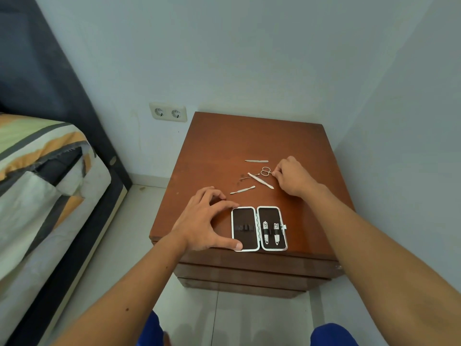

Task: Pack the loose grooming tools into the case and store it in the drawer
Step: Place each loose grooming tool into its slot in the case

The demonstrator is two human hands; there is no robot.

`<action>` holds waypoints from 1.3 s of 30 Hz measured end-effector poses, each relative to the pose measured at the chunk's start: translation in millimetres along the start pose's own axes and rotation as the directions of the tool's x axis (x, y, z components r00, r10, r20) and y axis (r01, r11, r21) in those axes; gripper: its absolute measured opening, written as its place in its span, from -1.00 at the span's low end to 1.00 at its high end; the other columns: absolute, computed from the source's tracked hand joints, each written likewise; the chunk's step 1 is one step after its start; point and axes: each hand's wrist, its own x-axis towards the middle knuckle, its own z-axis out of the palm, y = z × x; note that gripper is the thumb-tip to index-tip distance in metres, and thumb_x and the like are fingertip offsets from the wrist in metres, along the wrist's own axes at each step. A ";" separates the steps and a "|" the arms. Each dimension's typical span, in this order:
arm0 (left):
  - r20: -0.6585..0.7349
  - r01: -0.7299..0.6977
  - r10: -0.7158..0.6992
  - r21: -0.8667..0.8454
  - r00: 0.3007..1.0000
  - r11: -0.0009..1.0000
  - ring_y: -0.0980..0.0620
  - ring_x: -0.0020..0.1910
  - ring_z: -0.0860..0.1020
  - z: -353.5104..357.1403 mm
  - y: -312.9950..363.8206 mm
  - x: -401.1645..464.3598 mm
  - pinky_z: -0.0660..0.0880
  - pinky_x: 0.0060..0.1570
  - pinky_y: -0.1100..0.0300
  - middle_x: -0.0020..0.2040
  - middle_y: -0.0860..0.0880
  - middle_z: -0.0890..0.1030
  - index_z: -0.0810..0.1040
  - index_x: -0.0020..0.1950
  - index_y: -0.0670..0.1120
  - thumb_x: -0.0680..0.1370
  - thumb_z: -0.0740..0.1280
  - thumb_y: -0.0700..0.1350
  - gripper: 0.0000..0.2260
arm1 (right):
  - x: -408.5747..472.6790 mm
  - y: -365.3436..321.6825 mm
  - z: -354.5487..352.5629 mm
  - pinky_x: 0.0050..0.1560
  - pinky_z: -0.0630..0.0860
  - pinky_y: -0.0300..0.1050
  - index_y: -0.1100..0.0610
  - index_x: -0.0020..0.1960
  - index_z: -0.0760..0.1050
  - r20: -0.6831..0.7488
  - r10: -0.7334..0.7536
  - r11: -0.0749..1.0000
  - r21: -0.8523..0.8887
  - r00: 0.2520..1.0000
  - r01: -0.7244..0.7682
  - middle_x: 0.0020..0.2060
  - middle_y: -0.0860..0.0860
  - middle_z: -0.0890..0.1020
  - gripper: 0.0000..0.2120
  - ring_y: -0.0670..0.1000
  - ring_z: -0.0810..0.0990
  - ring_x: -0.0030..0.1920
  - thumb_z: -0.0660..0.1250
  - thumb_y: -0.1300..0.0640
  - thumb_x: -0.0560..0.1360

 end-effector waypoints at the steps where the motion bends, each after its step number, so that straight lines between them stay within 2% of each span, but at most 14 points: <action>1: 0.001 0.002 -0.002 0.002 1.000 1.000 0.07 0.62 0.09 -0.1 0.2 0.1 0.18 0.60 -0.02 0.46 0.19 0.31 0.43 0.48 0.35 0.24 0.45 0.63 -0.14 | -0.8 -0.4 0.4 0.34 0.48 0.13 0.08 0.13 0.55 0.008 0.003 1.000 -0.004 1.000 -0.003 0.20 0.11 0.49 -0.87 0.17 0.56 0.20 0.28 0.06 0.68; 4: -0.001 0.005 -0.005 0.011 1.000 1.000 0.08 0.62 0.09 -0.6 0.2 0.6 0.18 0.59 -0.02 0.47 0.19 0.31 0.43 0.49 0.35 0.25 0.45 0.63 -0.14 | -4.5 -1.7 0.3 0.23 0.48 0.05 0.06 0.08 0.52 -0.017 -0.012 1.000 0.007 1.000 0.012 0.13 0.08 0.56 -0.95 0.15 0.56 0.17 0.30 0.11 0.67; 6: 0.001 0.006 -0.006 0.006 1.000 1.000 0.08 0.62 0.09 -0.8 0.3 0.9 0.17 0.59 -0.01 0.46 0.19 0.31 0.43 0.49 0.35 0.25 0.45 0.62 -0.14 | -7.7 -0.6 -1.2 0.14 0.50 0.00 0.03 0.07 0.53 -0.030 0.004 0.995 0.096 1.000 -0.002 0.04 0.03 0.63 -0.98 0.11 0.60 0.09 0.35 0.13 0.65; 10: -0.011 -0.003 0.003 0.008 1.000 1.000 0.09 0.61 0.09 -1.0 0.8 0.1 0.17 0.59 0.01 0.45 0.19 0.31 0.44 0.48 0.35 0.24 0.46 0.62 -0.14 | -14.6 3.2 -7.6 -0.01 0.45 -0.12 0.03 0.28 0.55 0.021 0.033 0.961 0.275 0.999 -0.038 -0.14 -0.02 0.66 -0.73 -0.07 0.59 -0.14 0.43 0.17 0.60; 14: -0.014 0.004 -0.004 0.008 1.000 1.000 0.09 0.61 0.10 0.2 -1.0 0.2 0.21 0.60 -0.05 0.44 0.20 0.31 0.44 0.48 0.35 0.23 0.44 0.65 -0.13 | -24.9 4.6 -14.0 -0.02 0.50 -0.12 -0.09 0.45 0.48 0.046 -0.051 0.895 0.444 0.998 0.025 -0.15 0.01 0.61 -0.56 -0.05 0.56 -0.13 0.38 0.23 0.63; 16: -0.009 0.010 -0.010 0.010 1.000 1.000 0.09 0.61 0.10 0.2 -0.6 0.4 0.22 0.60 -0.06 0.45 0.20 0.31 0.43 0.48 0.35 0.22 0.42 0.66 -0.12 | -33.5 4.2 -17.4 -0.02 0.50 -0.11 -0.09 0.42 0.52 0.020 -0.093 0.849 0.524 0.995 0.068 -0.16 0.05 0.58 -0.57 -0.03 0.55 -0.14 0.35 0.27 0.64; 20: 0.011 0.020 -0.020 0.009 1.000 1.000 0.09 0.61 0.09 -0.9 0.8 1.0 0.21 0.61 -0.07 0.48 0.20 0.30 0.42 0.50 0.35 0.24 0.41 0.66 -0.12 | -53.4 0.2 -22.1 -0.21 0.53 -0.13 -0.09 0.34 0.54 -0.007 -0.128 0.746 0.658 0.992 0.101 -0.22 0.04 0.57 -0.61 -0.04 0.53 -0.25 0.36 0.30 0.63; 22: 0.012 0.019 -0.019 0.011 1.000 1.000 0.09 0.61 0.09 -1.0 0.7 1.0 0.21 0.61 -0.07 0.49 0.20 0.30 0.42 0.50 0.35 0.24 0.41 0.66 -0.12 | -65.0 -1.6 -20.0 -0.22 0.55 -0.15 -0.08 0.34 0.52 -0.007 -0.134 0.707 0.700 0.991 0.101 -0.23 0.03 0.59 -0.61 -0.03 0.56 -0.26 0.39 0.30 0.62; 27: 0.001 0.015 -0.015 0.032 1.000 0.999 0.09 0.60 0.09 -1.4 1.9 0.6 0.18 0.60 -0.03 0.47 0.19 0.31 0.42 0.50 0.35 0.24 0.41 0.66 -0.12 | -89.2 -5.0 -2.9 -0.11 0.44 -0.23 -0.03 0.24 0.55 -0.021 -0.167 0.668 0.733 0.986 0.128 -0.28 -0.01 0.61 -0.68 -0.07 0.45 -0.26 0.48 0.25 0.56; 30: -0.002 0.013 -0.013 0.025 1.000 1.000 0.09 0.61 0.08 -1.6 2.2 0.6 0.14 0.59 0.01 0.46 0.19 0.30 0.43 0.49 0.36 0.24 0.43 0.64 -0.13 | -97.5 -1.5 11.6 -0.07 0.43 -0.14 -0.08 0.22 0.55 -0.030 -0.170 0.670 0.729 0.985 0.138 -0.31 -0.06 0.65 -0.68 -0.07 0.45 -0.28 0.51 0.19 0.55; 35: 0.000 0.012 -0.012 0.011 1.000 1.000 0.11 0.61 0.07 -1.2 1.7 0.1 0.11 0.56 0.06 0.46 0.19 0.30 0.43 0.49 0.36 0.25 0.45 0.63 -0.14 | -102.9 4.4 27.3 -0.04 0.42 -0.03 -0.13 0.20 0.57 -0.065 -0.165 0.720 0.674 0.984 0.165 -0.32 -0.08 0.65 -0.67 -0.06 0.40 -0.23 0.55 0.12 0.51; 39: -0.001 0.017 -0.017 0.024 1.000 1.000 0.11 0.59 0.09 -1.2 2.2 0.1 0.14 0.56 0.05 0.45 0.20 0.31 0.44 0.50 0.35 0.24 0.43 0.65 -0.12 | -106.5 6.7 25.6 -0.05 0.43 -0.15 -0.21 0.16 0.60 -0.073 -0.174 0.789 0.586 0.982 0.184 -0.23 -0.19 0.62 -0.63 -0.11 0.42 -0.19 0.60 0.09 0.45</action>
